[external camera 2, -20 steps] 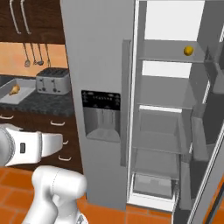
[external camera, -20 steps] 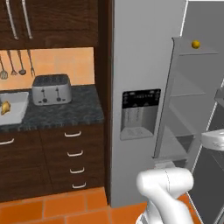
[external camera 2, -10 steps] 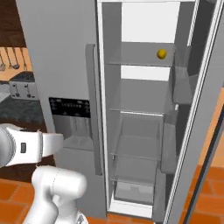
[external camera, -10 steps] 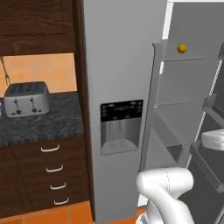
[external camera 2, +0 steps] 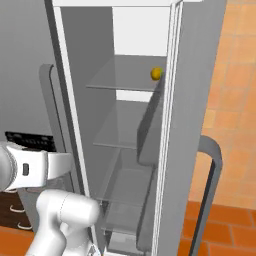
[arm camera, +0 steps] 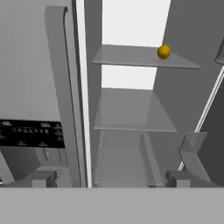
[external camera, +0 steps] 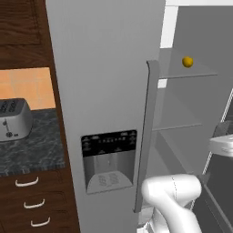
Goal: Place one lemon and one chicken drumstick in each tupperware on the nearby counter, to pack two identical lunches.
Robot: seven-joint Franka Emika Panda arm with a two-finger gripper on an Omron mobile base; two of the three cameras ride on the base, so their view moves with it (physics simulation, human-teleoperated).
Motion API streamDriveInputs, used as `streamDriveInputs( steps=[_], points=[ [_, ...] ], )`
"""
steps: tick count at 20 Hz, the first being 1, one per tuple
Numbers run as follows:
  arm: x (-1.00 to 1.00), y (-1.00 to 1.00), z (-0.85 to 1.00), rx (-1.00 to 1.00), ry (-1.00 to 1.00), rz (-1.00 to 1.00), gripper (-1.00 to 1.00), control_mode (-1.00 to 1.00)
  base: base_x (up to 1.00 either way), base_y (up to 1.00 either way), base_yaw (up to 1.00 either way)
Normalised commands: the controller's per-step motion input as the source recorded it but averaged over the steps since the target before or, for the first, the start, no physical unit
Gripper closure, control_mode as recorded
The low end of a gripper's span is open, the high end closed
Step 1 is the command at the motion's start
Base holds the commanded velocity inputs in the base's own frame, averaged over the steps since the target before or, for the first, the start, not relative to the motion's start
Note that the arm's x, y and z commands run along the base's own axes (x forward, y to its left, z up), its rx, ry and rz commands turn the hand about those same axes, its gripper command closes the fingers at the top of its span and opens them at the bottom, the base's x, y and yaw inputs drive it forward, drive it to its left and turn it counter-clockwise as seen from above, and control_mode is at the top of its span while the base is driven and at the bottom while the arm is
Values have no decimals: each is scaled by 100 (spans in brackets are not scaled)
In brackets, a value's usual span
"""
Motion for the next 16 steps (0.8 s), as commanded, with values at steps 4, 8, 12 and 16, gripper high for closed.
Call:
streamDriveInputs(
  steps=[4,8,12,16],
  points=[
    [0,0,0,0,0,0,-100,100,83,-37,7],
    [0,0,0,0,0,0,-100,100,69,-32,5],
    [21,-21,25,1,0,2,-100,-100,0,0,0],
    [6,0,81,-1,13,-9,-100,-100,0,0,0]
  ],
)
